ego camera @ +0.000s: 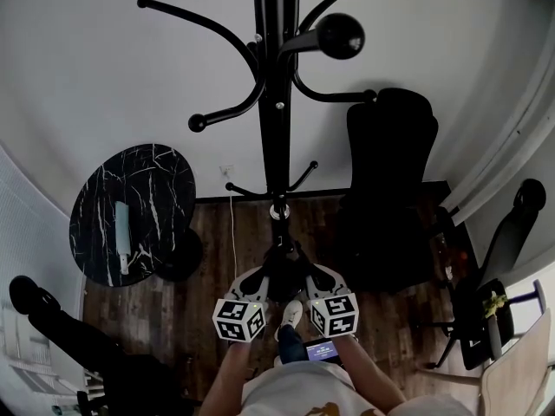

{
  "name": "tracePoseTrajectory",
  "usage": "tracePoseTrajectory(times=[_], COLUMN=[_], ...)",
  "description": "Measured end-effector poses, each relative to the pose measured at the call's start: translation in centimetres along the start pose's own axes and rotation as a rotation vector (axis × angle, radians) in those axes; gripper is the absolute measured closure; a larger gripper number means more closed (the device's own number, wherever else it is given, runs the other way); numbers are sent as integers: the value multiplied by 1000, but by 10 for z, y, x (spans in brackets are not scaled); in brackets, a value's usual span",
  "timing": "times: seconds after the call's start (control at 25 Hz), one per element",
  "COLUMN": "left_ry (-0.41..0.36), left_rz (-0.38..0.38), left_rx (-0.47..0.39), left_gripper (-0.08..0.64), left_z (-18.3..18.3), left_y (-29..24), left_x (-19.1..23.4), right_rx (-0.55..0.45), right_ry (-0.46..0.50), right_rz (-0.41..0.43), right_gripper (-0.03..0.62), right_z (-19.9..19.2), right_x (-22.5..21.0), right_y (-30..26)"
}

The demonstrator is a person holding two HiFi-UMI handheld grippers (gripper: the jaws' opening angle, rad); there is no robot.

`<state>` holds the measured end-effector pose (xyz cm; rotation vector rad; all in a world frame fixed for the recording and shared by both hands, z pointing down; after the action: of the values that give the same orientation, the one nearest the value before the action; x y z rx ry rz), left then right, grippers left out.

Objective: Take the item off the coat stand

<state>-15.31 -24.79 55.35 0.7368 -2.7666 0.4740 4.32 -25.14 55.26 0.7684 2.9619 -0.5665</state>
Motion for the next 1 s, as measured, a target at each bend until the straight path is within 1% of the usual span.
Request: tracePoseTrajectory(times=[0.24,0.72,0.84,1.0], left_ry=[-15,-3,13,10], left_rz=[13,23,28,31], left_rx=[18,29,23,28], left_gripper=[534,534,534,534], left_z=[2,4,6,8], left_y=[-10,-28,-33,-40], left_x=[6,22,26,31], right_rx=[9,30,39,40], right_ry=[18,31,35,46], right_rz=[-3,-4,0,-4], right_gripper=[554,553,553,554], right_z=[1,4,5,9], right_x=[-4,-11,-12,-16], right_y=[-10,-33,-41,-50])
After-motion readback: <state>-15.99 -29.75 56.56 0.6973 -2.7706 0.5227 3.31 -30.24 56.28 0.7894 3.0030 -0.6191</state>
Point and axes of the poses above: the fingertips, and each gripper's own axes: y backward along the fingers, x to its left, z out of its top, the point moved 9 cm from there along y, backward along the fingers, and after that the axes turned 1 degree about y, right-handed, at the moved point
